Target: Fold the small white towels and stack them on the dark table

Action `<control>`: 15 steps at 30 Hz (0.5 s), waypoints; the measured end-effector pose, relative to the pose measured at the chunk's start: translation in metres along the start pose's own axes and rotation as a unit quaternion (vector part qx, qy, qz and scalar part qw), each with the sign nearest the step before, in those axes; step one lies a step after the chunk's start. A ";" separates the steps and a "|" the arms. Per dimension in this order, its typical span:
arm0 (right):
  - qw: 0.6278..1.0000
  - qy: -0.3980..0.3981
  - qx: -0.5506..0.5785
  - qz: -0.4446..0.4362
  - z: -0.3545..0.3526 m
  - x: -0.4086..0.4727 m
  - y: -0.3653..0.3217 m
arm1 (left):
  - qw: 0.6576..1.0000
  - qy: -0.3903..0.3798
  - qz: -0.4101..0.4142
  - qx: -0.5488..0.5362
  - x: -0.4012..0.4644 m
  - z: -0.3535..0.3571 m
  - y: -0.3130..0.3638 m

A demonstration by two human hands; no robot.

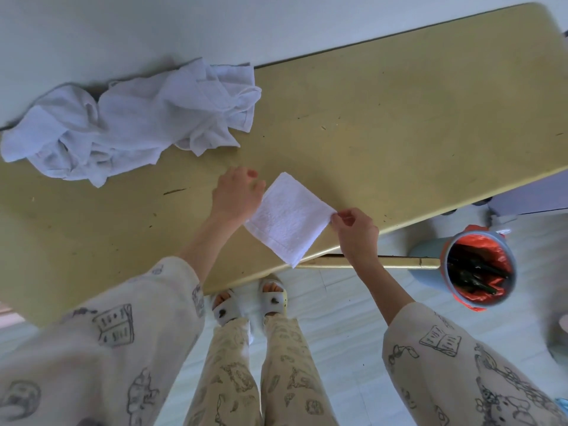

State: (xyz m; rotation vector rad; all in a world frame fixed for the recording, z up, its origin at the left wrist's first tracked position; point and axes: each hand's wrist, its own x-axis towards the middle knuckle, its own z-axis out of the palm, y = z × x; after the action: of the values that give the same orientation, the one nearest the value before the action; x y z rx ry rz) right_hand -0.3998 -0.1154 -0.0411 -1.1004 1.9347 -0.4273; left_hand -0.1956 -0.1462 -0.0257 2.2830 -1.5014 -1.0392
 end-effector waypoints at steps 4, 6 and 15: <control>0.989 0.001 0.127 0.077 -0.003 0.006 -0.009 | 0.994 -0.079 -0.022 -0.073 0.024 0.004 0.024; 0.982 -0.030 0.157 0.101 -0.004 0.007 -0.016 | 0.990 -0.102 -0.045 -0.081 0.028 0.009 0.029; 0.984 -0.052 0.123 0.116 -0.001 0.022 -0.038 | 0.961 -0.125 -0.178 -0.173 0.040 0.009 0.035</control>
State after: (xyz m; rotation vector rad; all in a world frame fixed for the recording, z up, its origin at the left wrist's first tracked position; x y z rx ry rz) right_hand -0.3858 -0.1552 -0.0276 -0.7147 1.8346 -0.4561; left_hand -0.2172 -0.1953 -0.0314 2.2715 -0.8932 -1.5967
